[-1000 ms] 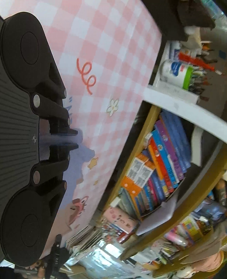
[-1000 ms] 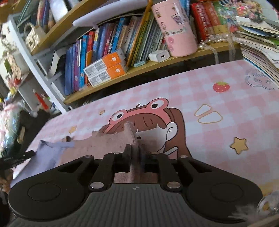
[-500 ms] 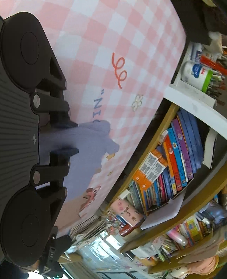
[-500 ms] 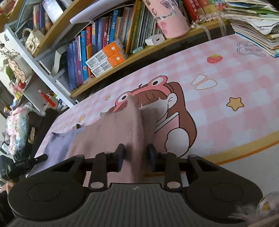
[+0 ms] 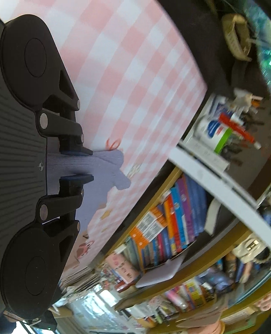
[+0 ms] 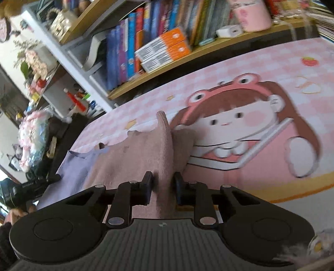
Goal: Fold clothes
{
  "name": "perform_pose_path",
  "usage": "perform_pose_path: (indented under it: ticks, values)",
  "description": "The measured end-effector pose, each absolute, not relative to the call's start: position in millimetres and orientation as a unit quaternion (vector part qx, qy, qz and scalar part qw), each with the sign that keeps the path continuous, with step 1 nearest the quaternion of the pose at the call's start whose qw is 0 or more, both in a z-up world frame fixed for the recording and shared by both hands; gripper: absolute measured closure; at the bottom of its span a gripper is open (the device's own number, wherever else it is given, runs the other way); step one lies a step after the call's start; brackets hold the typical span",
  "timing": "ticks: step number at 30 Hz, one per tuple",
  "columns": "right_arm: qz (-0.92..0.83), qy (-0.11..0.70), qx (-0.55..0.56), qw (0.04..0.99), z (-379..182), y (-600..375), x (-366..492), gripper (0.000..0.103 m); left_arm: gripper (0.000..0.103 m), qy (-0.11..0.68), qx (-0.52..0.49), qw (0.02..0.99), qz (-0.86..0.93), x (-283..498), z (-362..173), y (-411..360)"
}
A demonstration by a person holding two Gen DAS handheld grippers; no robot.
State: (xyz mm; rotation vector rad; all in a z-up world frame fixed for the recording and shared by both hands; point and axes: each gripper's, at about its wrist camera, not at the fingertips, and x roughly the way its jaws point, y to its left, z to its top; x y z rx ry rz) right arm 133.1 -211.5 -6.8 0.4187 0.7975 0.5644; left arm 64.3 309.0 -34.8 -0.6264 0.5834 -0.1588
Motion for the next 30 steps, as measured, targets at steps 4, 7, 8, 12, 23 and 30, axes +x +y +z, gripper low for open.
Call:
perform_pose_path:
  ticks: [4,7,8,12,23,30]
  values:
    - [0.275,0.375,0.173,0.868,-5,-192,133,0.081,0.088,0.276,-0.312,0.907,-0.062,61,-36,325]
    - [0.270,0.364,0.141,0.880,-1,-193,130,0.073,0.085,0.270,-0.313,0.909,-0.048,56,-34,328]
    - [0.268,0.361,0.130,0.884,0,-193,129,0.069,0.084,0.265,-0.315,0.910,-0.040,51,-31,330]
    - [0.268,0.332,0.067,0.902,11,-197,119,0.064,0.083,0.239,-0.309,0.920,-0.009,25,-11,334]
    - [0.416,0.215,-0.081,0.880,35,-208,83,0.060,0.060,0.243,-0.332,0.910,0.060,-66,14,284]
    - [0.484,0.228,-0.140,0.833,24,-195,91,0.064,0.048,0.261,-0.456,0.846,0.086,-72,-16,266]
